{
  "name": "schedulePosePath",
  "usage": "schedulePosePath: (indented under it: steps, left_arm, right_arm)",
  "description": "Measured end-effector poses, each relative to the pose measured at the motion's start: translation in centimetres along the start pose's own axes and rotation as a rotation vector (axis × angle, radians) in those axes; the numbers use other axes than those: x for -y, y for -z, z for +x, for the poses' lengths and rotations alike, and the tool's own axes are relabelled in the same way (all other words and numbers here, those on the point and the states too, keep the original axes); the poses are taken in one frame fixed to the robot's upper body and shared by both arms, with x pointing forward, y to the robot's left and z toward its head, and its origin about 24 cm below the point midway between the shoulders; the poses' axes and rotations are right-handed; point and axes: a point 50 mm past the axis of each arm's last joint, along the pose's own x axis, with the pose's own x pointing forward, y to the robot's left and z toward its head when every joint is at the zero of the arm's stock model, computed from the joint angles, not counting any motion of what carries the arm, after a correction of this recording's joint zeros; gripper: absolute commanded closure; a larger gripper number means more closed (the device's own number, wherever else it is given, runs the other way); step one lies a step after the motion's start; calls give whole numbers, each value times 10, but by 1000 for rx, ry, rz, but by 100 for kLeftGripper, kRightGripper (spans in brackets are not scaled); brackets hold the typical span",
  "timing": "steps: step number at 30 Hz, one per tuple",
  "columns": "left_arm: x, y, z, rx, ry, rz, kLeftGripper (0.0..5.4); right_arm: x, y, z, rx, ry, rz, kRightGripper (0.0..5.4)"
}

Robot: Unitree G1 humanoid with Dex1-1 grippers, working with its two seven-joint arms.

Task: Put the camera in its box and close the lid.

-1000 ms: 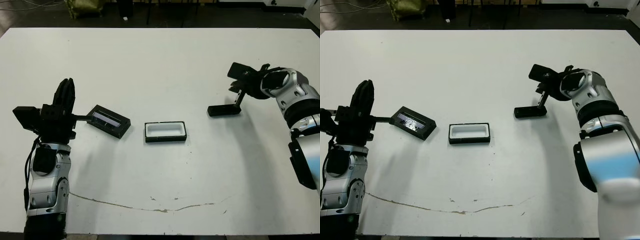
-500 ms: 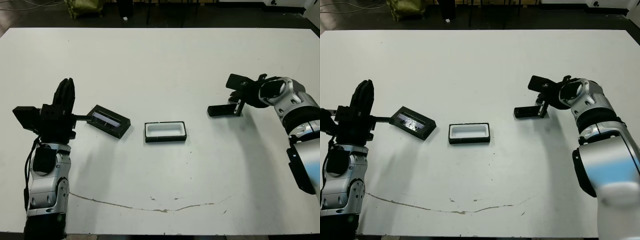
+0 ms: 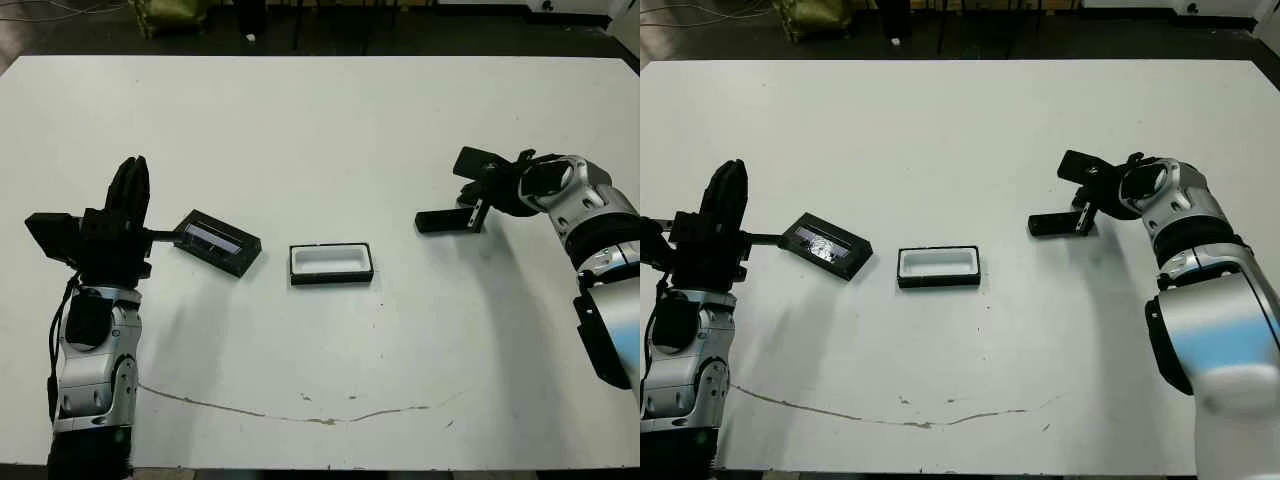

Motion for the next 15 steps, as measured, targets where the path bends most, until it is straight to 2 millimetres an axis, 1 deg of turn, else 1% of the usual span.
schedulePosePath:
  steps: [7,10,15]
  left_arm:
    - [0,0,0,1,-1,-3,537]
    - [-1,0,0,3,-3,-3,537]
    - [-1,0,-1,6,-6,-2,537]
  right_arm:
    - [0,-1,-2,12,-41,-11,540]
    - [-1,0,-3,26,-53,10,540]
    - [-2,4,-4,39,-58,-12,540]
